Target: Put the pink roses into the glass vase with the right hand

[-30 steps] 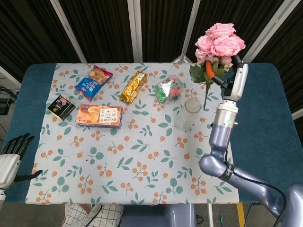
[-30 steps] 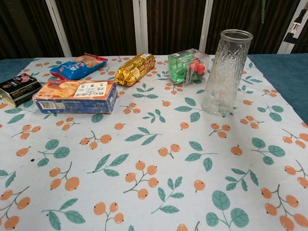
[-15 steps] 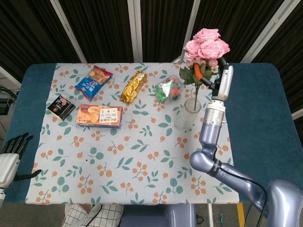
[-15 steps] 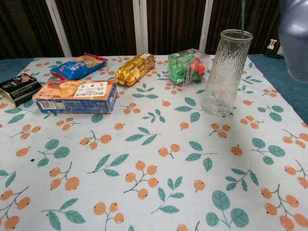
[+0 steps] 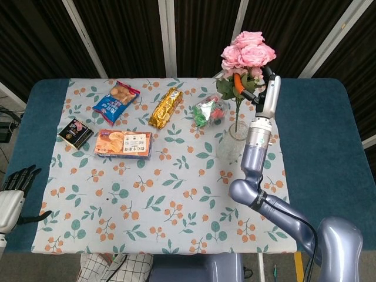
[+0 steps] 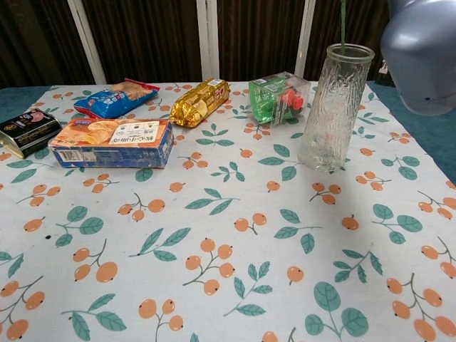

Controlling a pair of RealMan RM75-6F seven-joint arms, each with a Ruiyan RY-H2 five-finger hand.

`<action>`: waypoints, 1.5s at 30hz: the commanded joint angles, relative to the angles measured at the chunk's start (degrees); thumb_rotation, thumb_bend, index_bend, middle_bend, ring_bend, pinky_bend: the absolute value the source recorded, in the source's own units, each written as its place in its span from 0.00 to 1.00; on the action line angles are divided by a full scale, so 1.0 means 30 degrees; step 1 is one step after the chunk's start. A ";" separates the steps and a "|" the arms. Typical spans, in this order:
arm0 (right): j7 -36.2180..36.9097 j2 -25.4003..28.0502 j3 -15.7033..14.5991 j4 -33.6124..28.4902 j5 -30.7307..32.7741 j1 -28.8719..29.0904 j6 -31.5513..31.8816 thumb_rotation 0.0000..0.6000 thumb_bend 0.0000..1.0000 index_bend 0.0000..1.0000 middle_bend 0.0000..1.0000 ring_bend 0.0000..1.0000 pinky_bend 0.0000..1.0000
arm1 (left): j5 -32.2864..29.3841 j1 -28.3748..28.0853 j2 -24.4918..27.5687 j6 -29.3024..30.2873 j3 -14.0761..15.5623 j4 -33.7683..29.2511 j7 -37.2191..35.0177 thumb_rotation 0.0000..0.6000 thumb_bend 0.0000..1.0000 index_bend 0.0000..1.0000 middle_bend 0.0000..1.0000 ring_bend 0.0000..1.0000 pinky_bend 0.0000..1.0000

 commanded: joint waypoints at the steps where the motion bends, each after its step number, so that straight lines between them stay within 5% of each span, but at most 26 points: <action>1: 0.0141 -0.0131 -0.0190 0.0081 0.0007 -0.0191 0.0097 1.00 0.31 0.47 0.50 0.48 0.33 | -0.0003 -0.0009 -0.0001 -0.0008 -0.0005 0.0025 -0.0010 1.00 0.00 0.00 0.00 0.00 0.00; 8: -0.0037 0.0026 -0.0350 -0.0782 0.0062 -0.0868 0.0641 1.00 0.31 0.46 0.50 0.48 0.33 | 0.0015 0.0047 -0.0059 0.0251 -0.0106 0.0088 -0.0017 1.00 0.00 0.00 0.00 0.00 0.00; 27: -0.2538 0.2700 -0.1629 -0.7802 -0.0191 -0.4843 0.2745 1.00 0.31 0.46 0.49 0.47 0.33 | 0.0516 0.0211 -0.0371 0.0783 -0.0008 0.0116 0.0287 1.00 0.00 0.00 0.00 0.00 0.00; 45: -0.3677 0.3686 -0.3099 -1.1088 -0.0263 -0.7347 0.3723 1.00 0.31 0.46 0.49 0.47 0.33 | 0.0805 0.0160 -0.0351 0.0690 0.0147 -0.0055 0.0332 1.00 0.00 0.00 0.00 0.00 0.00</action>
